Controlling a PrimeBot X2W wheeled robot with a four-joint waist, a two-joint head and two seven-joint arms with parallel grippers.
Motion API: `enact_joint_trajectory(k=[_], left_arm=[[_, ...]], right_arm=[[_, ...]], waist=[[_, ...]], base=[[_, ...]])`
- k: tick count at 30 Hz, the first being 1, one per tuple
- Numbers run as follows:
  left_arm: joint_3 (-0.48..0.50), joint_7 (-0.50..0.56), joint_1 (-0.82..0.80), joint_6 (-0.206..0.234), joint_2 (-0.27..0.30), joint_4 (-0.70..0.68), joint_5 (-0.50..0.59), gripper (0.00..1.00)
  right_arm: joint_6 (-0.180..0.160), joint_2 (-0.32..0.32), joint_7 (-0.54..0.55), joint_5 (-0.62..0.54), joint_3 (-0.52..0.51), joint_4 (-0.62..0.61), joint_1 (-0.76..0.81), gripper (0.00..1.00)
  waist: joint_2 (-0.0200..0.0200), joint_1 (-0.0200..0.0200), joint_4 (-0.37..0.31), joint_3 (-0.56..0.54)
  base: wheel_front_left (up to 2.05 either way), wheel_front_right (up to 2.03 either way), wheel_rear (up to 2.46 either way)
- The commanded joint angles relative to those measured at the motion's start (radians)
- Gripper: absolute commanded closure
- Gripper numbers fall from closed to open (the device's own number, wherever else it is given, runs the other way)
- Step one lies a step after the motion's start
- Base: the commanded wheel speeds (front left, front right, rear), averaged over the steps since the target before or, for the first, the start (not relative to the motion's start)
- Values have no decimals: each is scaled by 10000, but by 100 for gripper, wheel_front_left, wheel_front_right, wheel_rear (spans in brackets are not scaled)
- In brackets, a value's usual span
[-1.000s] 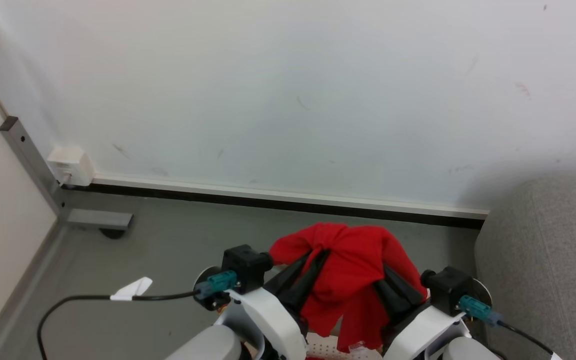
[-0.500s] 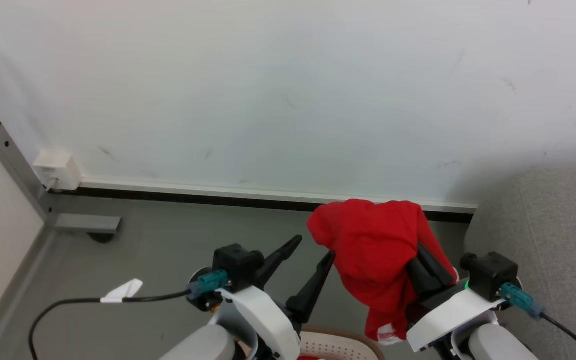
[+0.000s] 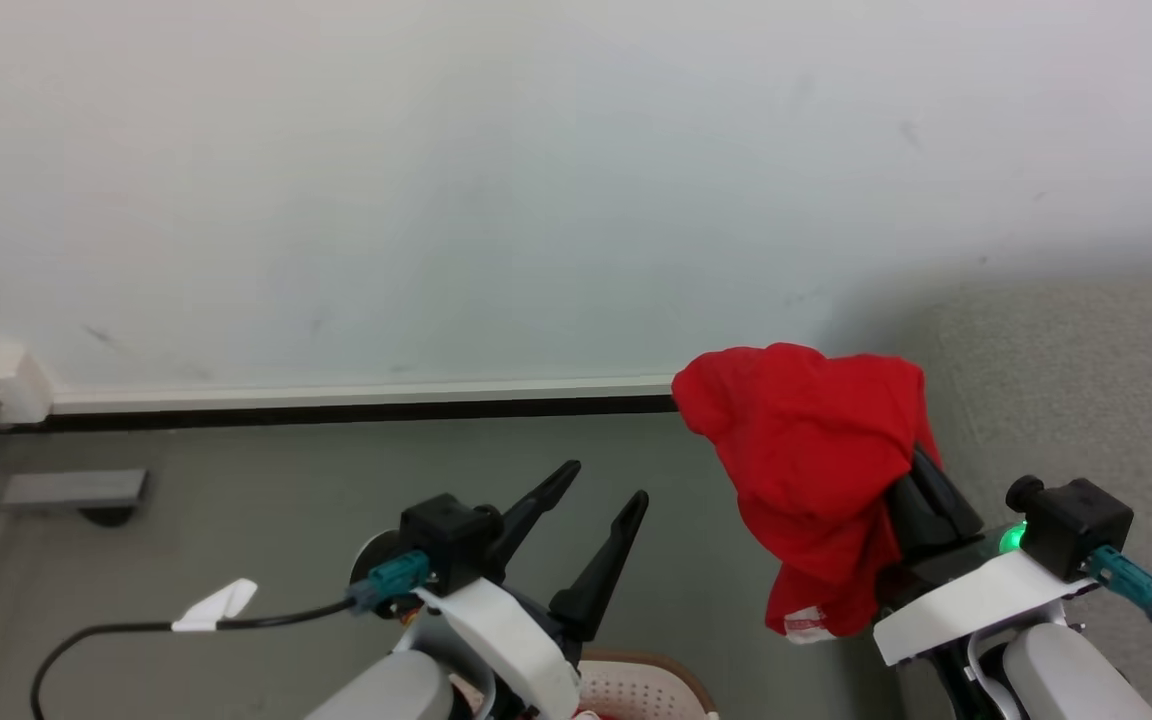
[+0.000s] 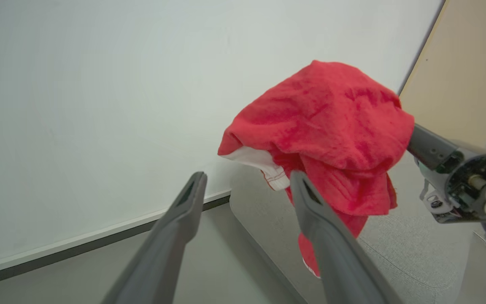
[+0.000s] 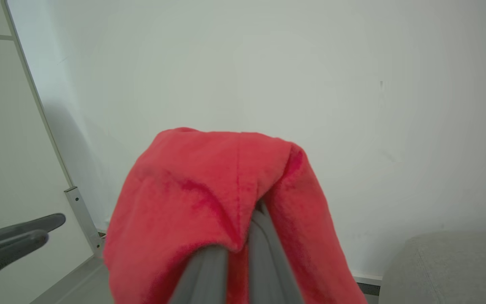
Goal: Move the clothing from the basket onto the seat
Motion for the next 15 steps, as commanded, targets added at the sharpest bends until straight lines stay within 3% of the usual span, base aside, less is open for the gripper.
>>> enact_joint_trajectory(k=[1,15], left_arm=[[39,-114,68,-32,44,49,177,0],[164,-293,211,-245,-154,381,335,0]], right_arm=[[31,-46,7,-9,-47,-50,70,100],[31,-458,8,-109,-795,-779,310,100]], waist=[[-1,0,-290,56],[-1,0,-2388,212]], base=[[0,0,0],[0,0,0]])
